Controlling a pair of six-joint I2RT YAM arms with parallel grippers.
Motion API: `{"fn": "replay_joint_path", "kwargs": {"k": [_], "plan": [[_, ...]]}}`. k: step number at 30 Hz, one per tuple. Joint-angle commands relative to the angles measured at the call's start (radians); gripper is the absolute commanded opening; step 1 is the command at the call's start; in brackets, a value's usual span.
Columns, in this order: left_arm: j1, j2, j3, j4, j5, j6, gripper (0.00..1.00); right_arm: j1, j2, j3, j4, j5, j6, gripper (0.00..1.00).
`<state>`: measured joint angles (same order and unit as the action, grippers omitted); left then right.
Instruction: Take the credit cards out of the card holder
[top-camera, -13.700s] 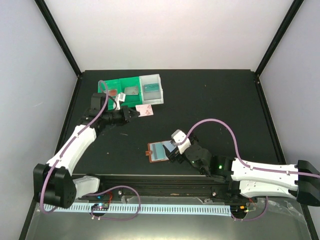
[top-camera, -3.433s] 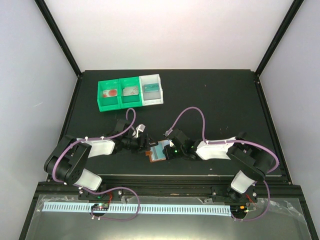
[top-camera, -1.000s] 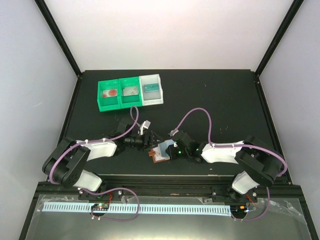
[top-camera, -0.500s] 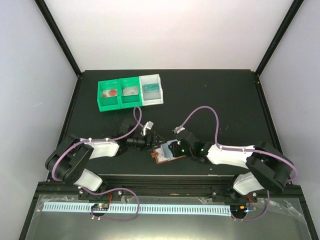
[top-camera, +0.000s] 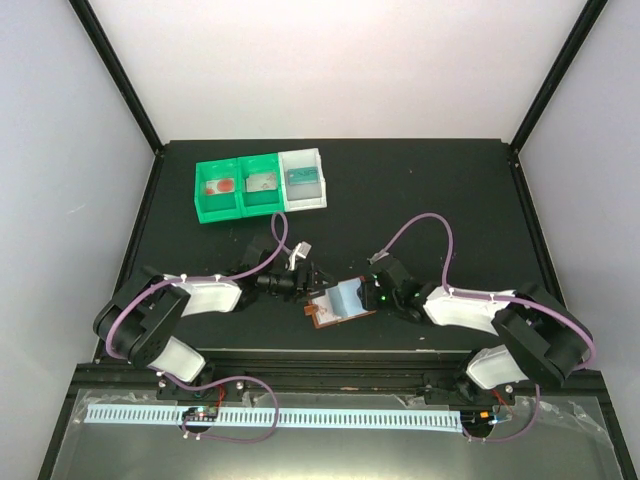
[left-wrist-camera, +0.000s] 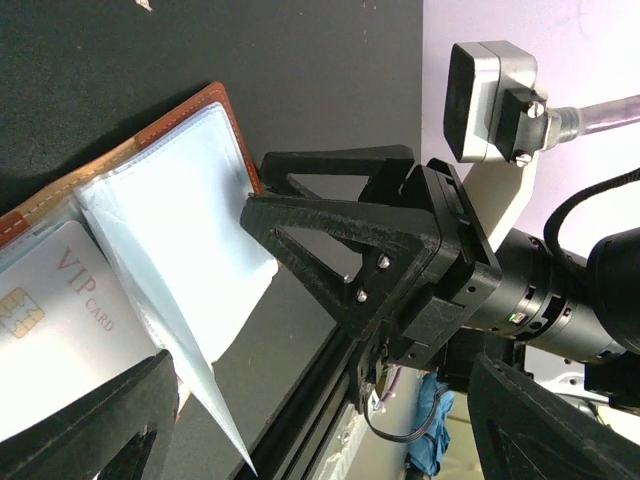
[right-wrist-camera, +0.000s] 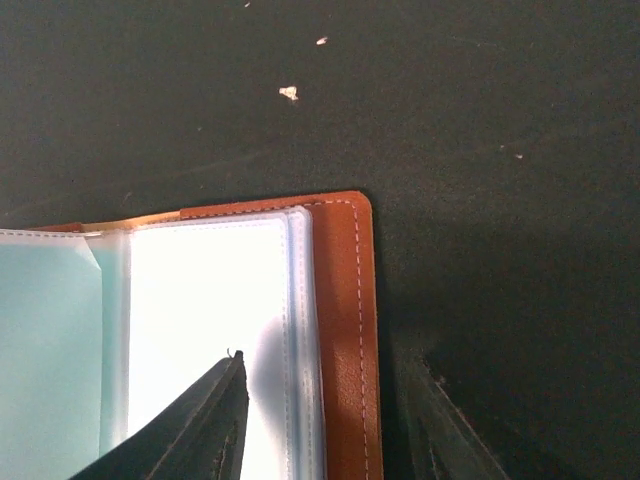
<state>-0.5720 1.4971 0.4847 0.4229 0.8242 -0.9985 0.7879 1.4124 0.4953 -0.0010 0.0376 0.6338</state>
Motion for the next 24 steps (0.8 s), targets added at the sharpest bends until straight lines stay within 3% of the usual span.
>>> {"fn": "replay_joint_path", "kwargs": {"k": [1,15,24], "plan": [[-0.012,0.016,0.036,0.048,0.01,-0.002,0.81,-0.015,0.013,-0.009,0.0,-0.034,-0.019,0.44],[-0.04,0.035,0.079,0.07,0.009,-0.019,0.81,-0.016,0.023,-0.04,0.088,-0.185,0.01,0.39],[-0.05,0.075,0.081,0.095,0.009,-0.028,0.81,-0.014,0.013,-0.052,0.102,-0.202,0.021,0.38]]}}
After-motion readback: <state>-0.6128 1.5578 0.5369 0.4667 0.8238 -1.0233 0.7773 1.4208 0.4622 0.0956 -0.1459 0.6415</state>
